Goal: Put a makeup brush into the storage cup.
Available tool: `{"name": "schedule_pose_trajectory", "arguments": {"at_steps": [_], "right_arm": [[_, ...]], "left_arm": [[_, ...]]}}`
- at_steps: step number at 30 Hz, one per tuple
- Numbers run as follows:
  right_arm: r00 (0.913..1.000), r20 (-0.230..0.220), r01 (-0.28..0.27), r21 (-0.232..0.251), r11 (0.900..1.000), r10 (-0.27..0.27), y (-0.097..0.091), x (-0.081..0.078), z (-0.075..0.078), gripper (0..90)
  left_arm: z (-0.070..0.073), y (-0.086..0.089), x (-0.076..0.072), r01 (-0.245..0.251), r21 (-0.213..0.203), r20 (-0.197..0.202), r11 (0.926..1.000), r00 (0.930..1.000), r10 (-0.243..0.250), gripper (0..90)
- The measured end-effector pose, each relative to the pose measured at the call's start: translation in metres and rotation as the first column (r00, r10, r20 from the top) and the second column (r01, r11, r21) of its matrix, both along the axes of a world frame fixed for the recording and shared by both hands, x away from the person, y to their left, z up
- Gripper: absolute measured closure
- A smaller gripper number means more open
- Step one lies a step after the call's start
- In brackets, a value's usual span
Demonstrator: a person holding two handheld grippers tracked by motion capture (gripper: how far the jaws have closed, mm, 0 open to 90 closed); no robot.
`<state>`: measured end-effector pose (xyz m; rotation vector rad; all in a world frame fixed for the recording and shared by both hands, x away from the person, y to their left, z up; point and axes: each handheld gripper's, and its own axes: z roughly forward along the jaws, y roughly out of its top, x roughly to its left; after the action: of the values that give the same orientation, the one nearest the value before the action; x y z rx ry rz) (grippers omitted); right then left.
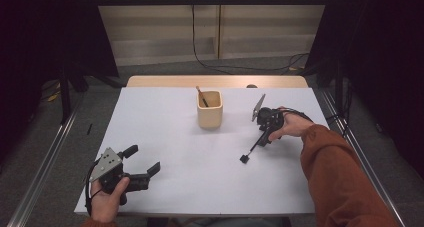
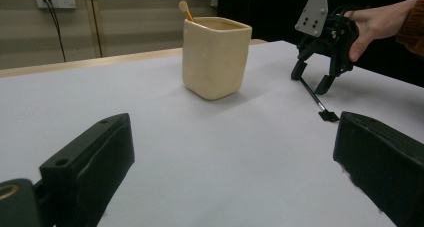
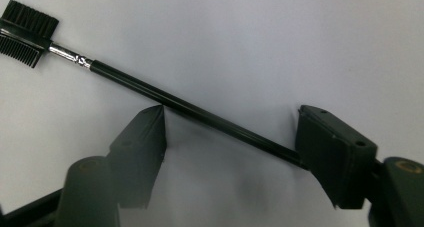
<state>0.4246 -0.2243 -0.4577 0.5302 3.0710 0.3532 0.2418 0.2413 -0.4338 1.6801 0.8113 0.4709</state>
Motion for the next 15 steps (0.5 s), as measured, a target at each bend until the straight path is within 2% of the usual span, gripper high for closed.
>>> {"name": "schedule_pose_trajectory", "arguments": {"at_steps": [3,6,8,11,13,15], "right_arm": [[0.9998,-0.009,0.018,-0.02,0.9996,-0.018,0.0017,0.0005,0.002,38.9],[0.9999,-0.015,-0.005,-0.061,0.9981,0.004,0.0066,0.0021,0.0045,52.0],[0.9996,-0.029,-0.008,-0.083,0.9966,0.006,0.0097,0.0016,0.0057,54.7],[0.9996,-0.026,-0.014,-0.07,0.9974,0.013,0.0079,0.001,0.0057,58.9],[0.9993,-0.035,-0.016,-0.061,0.998,0.014,0.0076,0.0002,0.006,67.0],[0.9991,-0.038,-0.02,-0.065,0.9977,0.017,0.0079,-0.0002,0.0065,69.9]], "left_arm": [[0.0001,0.0005,-0.0005,-0.005,0.0,0.001,1.0,1.0,0.005,2.8],[0.0003,0.001,-0.0008,-0.005,0.003,0.0,1.0,1.0,0.005,2.9],[0.0004,0.0011,-0.0009,-0.003,0.006,0.002,1.0,1.0,0.003,2.8],[0.0001,0.001,-0.0011,-0.004,0.004,0.0,1.0,1.0,0.004,2.9],[0.0,0.0011,-0.001,-0.003,0.005,-0.001,1.0,1.0,0.003,2.9],[0.0001,0.001,-0.0012,-0.003,0.005,0.0,1.0,1.0,0.003,2.8]]}}
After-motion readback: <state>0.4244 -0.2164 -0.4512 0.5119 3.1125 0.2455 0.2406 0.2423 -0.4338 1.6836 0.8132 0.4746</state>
